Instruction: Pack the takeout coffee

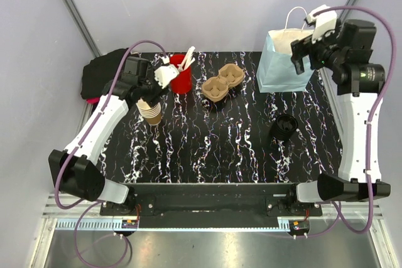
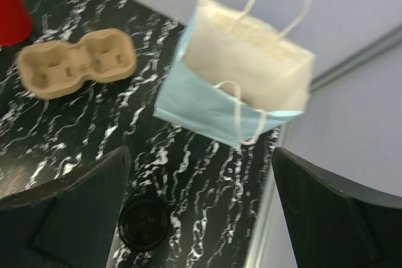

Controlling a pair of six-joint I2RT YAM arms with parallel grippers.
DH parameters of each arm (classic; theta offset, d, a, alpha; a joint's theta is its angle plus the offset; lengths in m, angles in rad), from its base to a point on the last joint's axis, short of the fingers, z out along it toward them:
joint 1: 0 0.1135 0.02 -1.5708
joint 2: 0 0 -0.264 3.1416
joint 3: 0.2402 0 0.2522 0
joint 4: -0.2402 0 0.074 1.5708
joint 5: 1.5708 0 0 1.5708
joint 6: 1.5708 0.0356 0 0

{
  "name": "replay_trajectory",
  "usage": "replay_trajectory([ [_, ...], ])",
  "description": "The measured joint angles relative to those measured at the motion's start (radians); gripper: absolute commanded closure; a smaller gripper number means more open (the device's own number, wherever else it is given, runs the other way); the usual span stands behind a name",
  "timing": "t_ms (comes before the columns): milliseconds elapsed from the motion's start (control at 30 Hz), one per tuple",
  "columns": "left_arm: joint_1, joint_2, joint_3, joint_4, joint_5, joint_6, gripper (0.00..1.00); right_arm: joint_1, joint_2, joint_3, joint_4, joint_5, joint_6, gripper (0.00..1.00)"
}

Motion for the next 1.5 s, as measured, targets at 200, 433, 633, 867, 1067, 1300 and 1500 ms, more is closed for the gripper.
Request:
replay_trajectory([
  [200,0.004,0.032,0.000,-0.038,0.004,0.007,0.43,0.012,-0.026,-0.150,-0.016,-0.059,-0.017,0.00],
  [433,0.010,0.040,0.000,-0.076,0.003,0.007,0.46,0.013,-0.027,-0.229,-0.024,-0.103,-0.020,0.00],
  [633,0.011,0.067,0.000,-0.109,0.003,0.007,0.47,0.016,-0.037,-0.234,-0.024,-0.121,-0.019,0.00],
  [867,0.011,0.105,0.000,-0.140,-0.005,0.000,0.62,0.021,-0.041,-0.237,-0.024,-0.123,-0.019,0.00],
  [1067,0.012,0.113,0.000,-0.146,-0.006,-0.002,0.75,0.026,-0.041,-0.244,-0.023,-0.122,-0.019,0.00],
  [1300,0.012,0.113,0.000,-0.163,-0.005,0.001,0.85,0.026,-0.041,-0.244,-0.023,-0.122,-0.019,0.00],
  [1500,0.012,0.113,0.000,-0.182,-0.004,0.003,1.00,0.030,-0.041,-0.244,-0.023,-0.122,-0.019,0.00],
])
